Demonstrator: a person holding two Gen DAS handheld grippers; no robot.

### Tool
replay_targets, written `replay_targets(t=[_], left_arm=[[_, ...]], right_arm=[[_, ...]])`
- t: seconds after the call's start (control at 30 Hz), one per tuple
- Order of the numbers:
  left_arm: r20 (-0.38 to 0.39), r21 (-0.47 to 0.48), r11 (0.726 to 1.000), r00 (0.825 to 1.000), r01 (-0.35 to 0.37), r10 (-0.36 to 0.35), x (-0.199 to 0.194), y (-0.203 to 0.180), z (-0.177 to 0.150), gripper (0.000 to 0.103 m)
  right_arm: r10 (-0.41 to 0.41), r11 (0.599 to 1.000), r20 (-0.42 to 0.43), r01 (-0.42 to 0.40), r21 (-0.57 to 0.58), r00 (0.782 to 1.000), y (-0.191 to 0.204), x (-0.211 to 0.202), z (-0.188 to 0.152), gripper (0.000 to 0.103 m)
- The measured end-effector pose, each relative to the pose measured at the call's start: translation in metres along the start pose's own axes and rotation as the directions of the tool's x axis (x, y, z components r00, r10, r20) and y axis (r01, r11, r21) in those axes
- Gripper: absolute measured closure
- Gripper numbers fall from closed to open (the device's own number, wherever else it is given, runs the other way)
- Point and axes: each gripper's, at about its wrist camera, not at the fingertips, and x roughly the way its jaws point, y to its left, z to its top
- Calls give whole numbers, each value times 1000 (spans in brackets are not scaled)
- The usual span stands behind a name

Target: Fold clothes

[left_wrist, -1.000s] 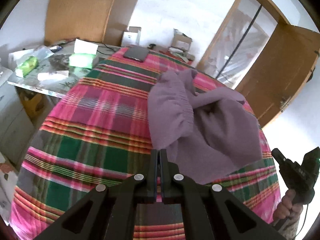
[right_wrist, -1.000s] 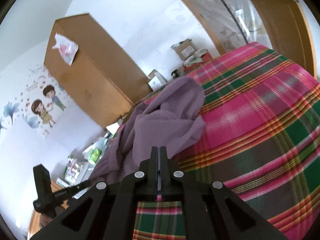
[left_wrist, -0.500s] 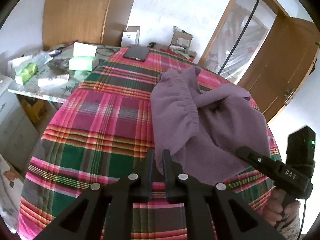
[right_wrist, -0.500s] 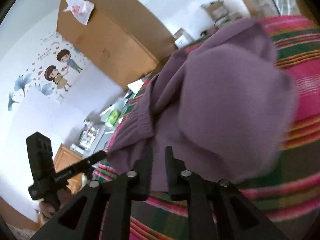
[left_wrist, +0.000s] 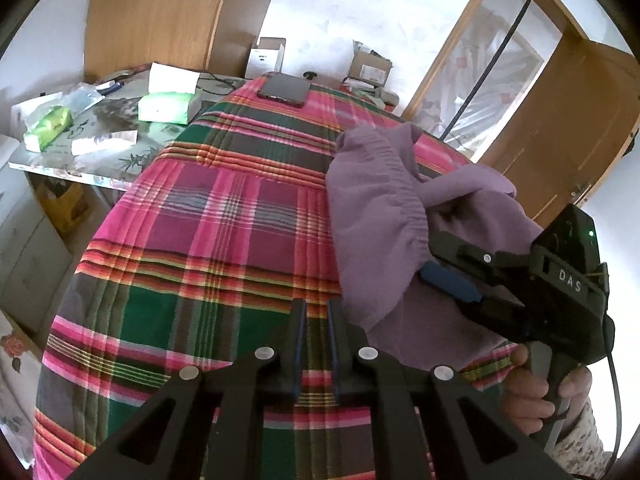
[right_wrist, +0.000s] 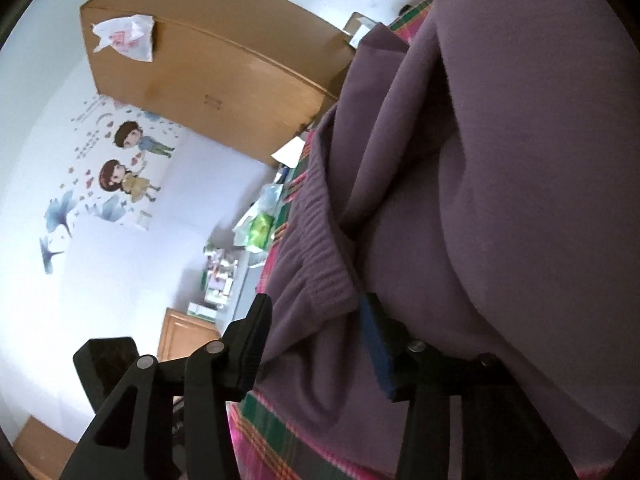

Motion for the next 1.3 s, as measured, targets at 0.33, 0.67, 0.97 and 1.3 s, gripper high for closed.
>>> replay_targets(t=[0.33,0.67,0.97,1.3], left_arm=[[-9,-22,1000,1000,10,-11,2,13,1,93],[-12,-50,999,1000,14,-15,3,26,2,93],[-18,-55,998,1000,21,-22,3,33,3,93],[-33,-53,999,999,9,-11,2,41,5,89]], right_arm=[[-99,988,74,106,-109,992,23,9,4,87],[-98,988,114,110,-108,989,31,2,3,77],[-106,979,90,120,-165,990,36,10,-12,49],[-189,968,74,198,-154,979,33,42,0,52]])
